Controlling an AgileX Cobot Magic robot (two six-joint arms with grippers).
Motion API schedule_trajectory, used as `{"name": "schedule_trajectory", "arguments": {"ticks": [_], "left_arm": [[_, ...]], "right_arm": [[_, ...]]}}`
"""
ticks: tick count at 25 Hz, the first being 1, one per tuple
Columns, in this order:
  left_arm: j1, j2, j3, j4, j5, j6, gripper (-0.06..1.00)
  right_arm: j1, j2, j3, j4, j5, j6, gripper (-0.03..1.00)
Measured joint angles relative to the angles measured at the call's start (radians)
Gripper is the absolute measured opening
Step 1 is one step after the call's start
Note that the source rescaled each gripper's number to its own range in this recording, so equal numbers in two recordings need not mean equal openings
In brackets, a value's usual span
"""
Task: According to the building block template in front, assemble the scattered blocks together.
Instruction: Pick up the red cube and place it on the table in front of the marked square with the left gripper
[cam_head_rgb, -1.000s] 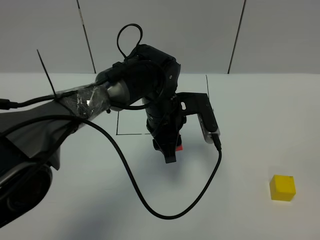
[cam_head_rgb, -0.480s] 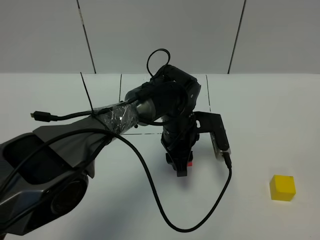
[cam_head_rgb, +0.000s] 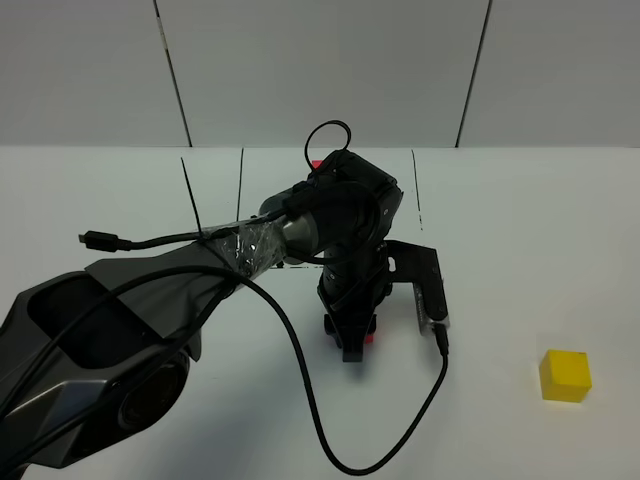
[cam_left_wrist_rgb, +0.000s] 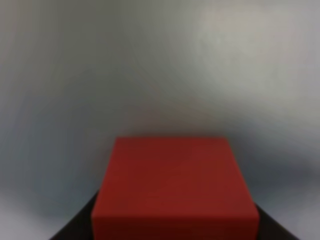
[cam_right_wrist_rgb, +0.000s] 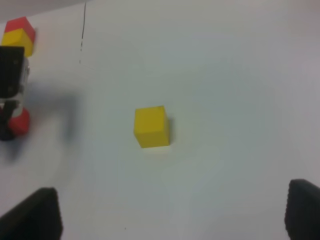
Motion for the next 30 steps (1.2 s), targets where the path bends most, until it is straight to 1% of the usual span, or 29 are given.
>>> {"name": "schedule_trajectory", "arguments": {"ticks": [5,11,16,17,18,19,20,22,24,26,27,28,30], "left_arm": [[-0.001,0.000,0.000,0.000,-0.009,0.037,0.00],[-0.001,0.000,0.000,0.000,0.017,0.089,0.00],[-0.001,0.000,0.000,0.000,0.036,0.099,0.00],[-0.001,0.000,-0.001,0.000,0.042,0.100,0.01],[-0.001,0.000,-0.001,0.000,0.045,0.100,0.04],[-0.001,0.000,-0.001,0.000,0.045,0.100,0.09],[-0.001,0.000,-0.001,0.000,0.045,0.100,0.19],[-0.001,0.000,-0.001,0.000,0.045,0.100,0.40],[-0.001,-0.001,-0.001,0.000,0.045,0.100,0.65],[-0.001,-0.005,-0.001,0.000,0.045,0.100,0.81],[-0.001,-0.009,-0.001,0.000,0.045,0.100,0.87],[-0.001,-0.014,-0.001,0.000,0.045,0.100,0.91],[-0.001,-0.034,-0.002,0.000,0.045,0.098,0.97]], "right_arm": [[0.000,0.000,0.000,0.000,0.000,0.000,0.78],[0.000,0.000,0.000,0.000,0.000,0.000,0.78],[0.000,0.000,0.000,0.000,0.000,0.000,0.78],[0.000,0.000,0.000,0.000,0.000,0.000,0.78],[0.000,0.000,0.000,0.000,0.000,0.000,0.78],[0.000,0.000,0.000,0.000,0.000,0.000,0.78],[0.000,0.000,0.000,0.000,0.000,0.000,0.78],[0.000,0.000,0.000,0.000,0.000,0.000,0.78],[0.000,0.000,0.000,0.000,0.000,0.000,0.78],[0.000,0.000,0.000,0.000,0.000,0.000,0.78],[0.000,0.000,0.000,0.000,0.000,0.000,0.78],[0.000,0.000,0.000,0.000,0.000,0.000,0.78],[0.000,0.000,0.000,0.000,0.000,0.000,0.78]]}}
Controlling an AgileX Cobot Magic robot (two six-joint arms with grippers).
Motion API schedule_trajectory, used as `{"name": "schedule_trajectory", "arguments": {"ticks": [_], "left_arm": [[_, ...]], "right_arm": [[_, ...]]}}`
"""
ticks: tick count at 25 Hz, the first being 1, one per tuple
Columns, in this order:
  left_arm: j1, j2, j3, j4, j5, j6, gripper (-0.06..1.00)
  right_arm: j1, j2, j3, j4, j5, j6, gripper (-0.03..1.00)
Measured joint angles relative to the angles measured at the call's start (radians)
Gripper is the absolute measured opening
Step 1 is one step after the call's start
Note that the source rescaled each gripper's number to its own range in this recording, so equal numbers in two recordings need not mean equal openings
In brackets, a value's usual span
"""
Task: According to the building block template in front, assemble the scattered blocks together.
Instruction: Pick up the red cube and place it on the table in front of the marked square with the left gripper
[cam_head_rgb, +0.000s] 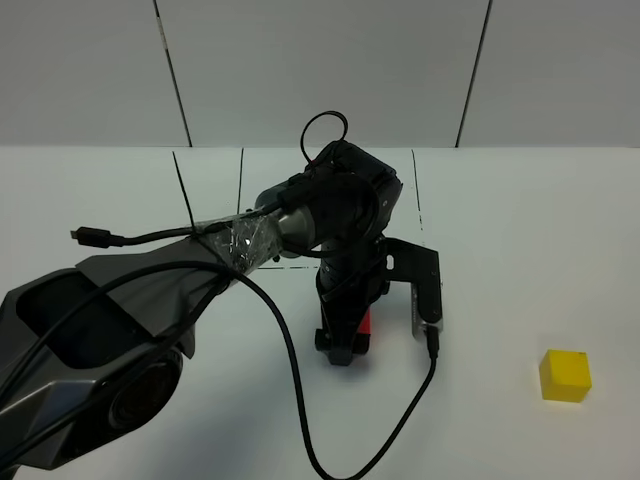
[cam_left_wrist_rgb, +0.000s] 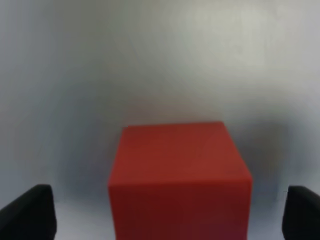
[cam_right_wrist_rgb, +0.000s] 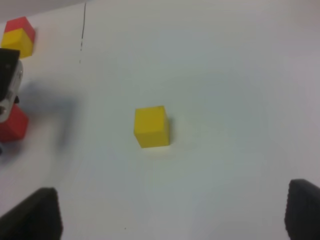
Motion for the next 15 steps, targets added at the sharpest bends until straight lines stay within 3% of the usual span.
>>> {"name": "schedule_trajectory", "arguments": {"ticks": [5,9,11,15], "left_arm": [[0.000,-0.066,-0.001,-0.010,0.000,-0.036,1.00],[0.000,-0.124,-0.001,-0.070,0.001,-0.053,1.00],[0.000,-0.165,-0.001,-0.114,0.002,-0.100,1.00],[0.006,-0.233,-0.001,-0.100,0.002,-0.204,1.00]], "right_arm": [[0.000,0.000,0.000,0.000,0.000,0.000,0.78],[0.000,0.000,0.000,0.000,0.000,-0.001,0.78],[0.000,0.000,0.000,0.000,0.000,-0.001,0.78],[0.000,0.000,0.000,0.000,0.000,-0.001,0.78]]}}
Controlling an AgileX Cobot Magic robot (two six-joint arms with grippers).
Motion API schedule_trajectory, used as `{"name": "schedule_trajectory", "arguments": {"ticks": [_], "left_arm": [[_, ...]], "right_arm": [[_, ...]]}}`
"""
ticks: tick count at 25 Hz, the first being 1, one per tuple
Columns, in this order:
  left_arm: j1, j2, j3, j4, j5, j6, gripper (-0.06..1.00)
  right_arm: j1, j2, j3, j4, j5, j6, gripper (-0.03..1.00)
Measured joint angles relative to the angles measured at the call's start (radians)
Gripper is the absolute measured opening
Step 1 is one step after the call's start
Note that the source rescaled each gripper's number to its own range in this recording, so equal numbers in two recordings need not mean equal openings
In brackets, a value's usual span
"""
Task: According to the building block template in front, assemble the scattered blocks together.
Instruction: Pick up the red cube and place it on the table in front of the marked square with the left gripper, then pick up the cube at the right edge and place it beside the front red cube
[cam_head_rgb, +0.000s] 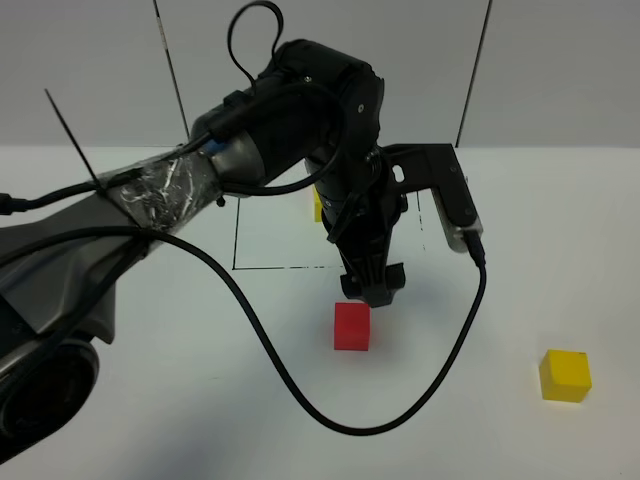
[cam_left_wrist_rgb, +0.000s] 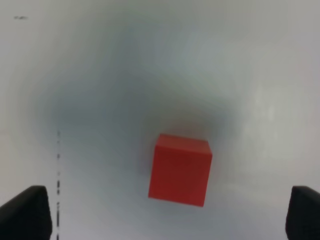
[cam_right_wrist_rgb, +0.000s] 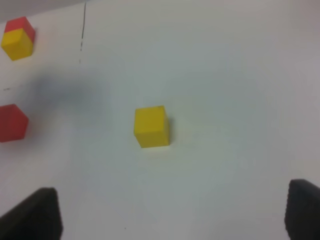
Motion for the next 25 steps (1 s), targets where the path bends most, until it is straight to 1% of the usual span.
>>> {"name": "schedule_trajectory", "arguments": {"ticks": [3,6,9,13,17,20,22,25], "left_arm": [[0.034,-0.042,0.000,0.019,0.001,-0.078,1.00],[0.097,-0.070,0.000,0.021,0.001,-0.148,0.98],[0.172,-0.084,0.011,0.021,0.001,-0.223,0.97],[0.284,-0.117,0.074,0.021,0.001,-0.344,0.96],[0.438,-0.197,0.185,0.017,0.001,-0.463,0.95],[0.523,-0.286,0.290,-0.018,0.001,-0.501,0.94],[0.569,-0.364,0.386,-0.040,0.000,-0.510,0.94],[0.611,-0.497,0.548,-0.051,0.000,-0.533,0.92]], "right_arm": [[0.000,0.000,0.000,0.000,0.000,0.000,0.78],[0.000,0.000,0.000,0.000,0.000,0.001,0.78],[0.000,0.000,0.000,0.000,0.000,0.001,0.78],[0.000,0.000,0.000,0.000,0.000,0.001,0.78],[0.000,0.000,0.000,0.000,0.000,0.001,0.78],[0.000,0.000,0.000,0.000,0.000,0.001,0.78],[0.000,0.000,0.000,0.000,0.000,0.001,0.78],[0.000,0.000,0.000,0.000,0.000,0.001,0.78]]}}
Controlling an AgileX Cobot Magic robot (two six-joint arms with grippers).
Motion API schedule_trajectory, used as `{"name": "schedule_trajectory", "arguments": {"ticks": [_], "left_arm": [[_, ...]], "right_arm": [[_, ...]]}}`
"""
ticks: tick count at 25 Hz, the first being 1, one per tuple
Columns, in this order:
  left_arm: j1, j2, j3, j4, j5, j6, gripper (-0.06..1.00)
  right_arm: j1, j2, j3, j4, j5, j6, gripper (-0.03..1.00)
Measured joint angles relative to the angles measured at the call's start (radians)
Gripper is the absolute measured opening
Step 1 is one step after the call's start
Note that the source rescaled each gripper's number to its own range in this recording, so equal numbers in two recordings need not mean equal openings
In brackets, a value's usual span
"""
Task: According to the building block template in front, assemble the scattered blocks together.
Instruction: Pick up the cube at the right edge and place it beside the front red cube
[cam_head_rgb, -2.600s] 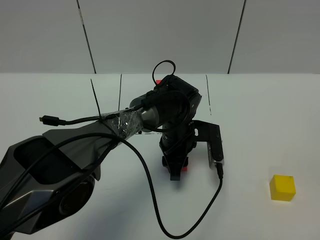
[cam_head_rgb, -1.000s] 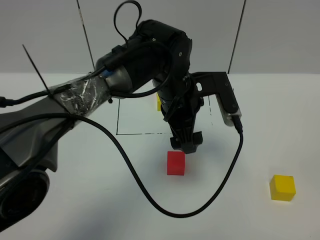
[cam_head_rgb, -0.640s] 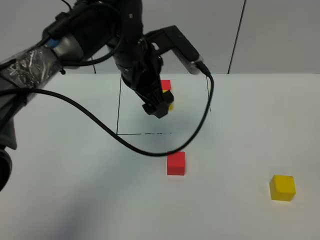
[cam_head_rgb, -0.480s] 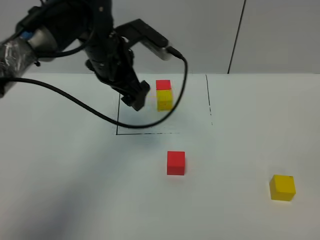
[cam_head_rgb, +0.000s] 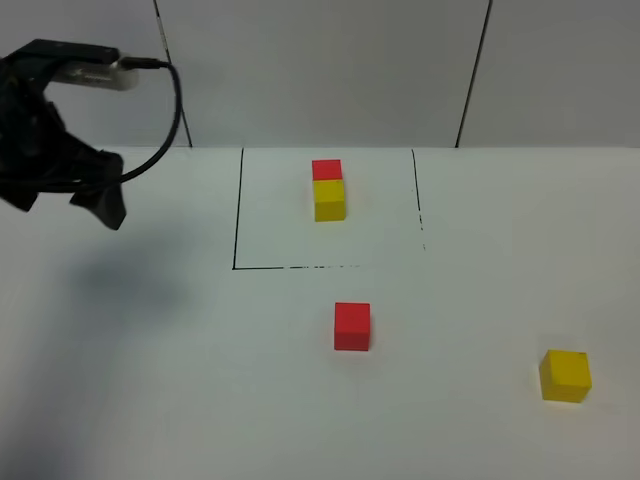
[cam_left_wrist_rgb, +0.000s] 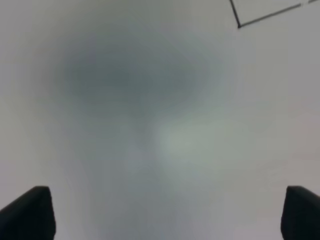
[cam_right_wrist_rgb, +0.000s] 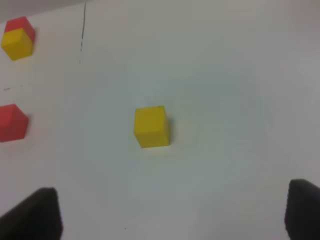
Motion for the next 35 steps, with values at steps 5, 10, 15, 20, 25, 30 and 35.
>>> {"name": "schedule_trajectory", "arguments": {"ticks": [5,10,15,20,25,30,35], "left_arm": [[0.032,-0.277,0.307,0.003,-0.052,-0.053,0.90],[0.032,-0.631,0.574,0.031,-0.163,-0.128,0.89],[0.029,-0.953,0.711,0.095,-0.142,-0.235,0.88],[0.011,-1.227,0.824,0.095,-0.108,-0.245,0.88],[-0.001,-1.404,0.941,0.038,-0.109,-0.241,0.87],[-0.001,-1.560,1.031,-0.052,-0.130,-0.184,0.86],[-0.001,-1.680,1.046,-0.102,-0.136,-0.140,0.84]], "right_arm": [[0.000,0.000,0.000,0.000,0.000,0.000,0.78],[0.000,0.000,0.000,0.000,0.000,0.000,0.78],[0.000,0.000,0.000,0.000,0.000,0.000,0.78],[0.000,0.000,0.000,0.000,0.000,0.000,0.78],[0.000,0.000,0.000,0.000,0.000,0.000,0.78],[0.000,0.000,0.000,0.000,0.000,0.000,0.78],[0.000,0.000,0.000,0.000,0.000,0.000,0.78]]}}
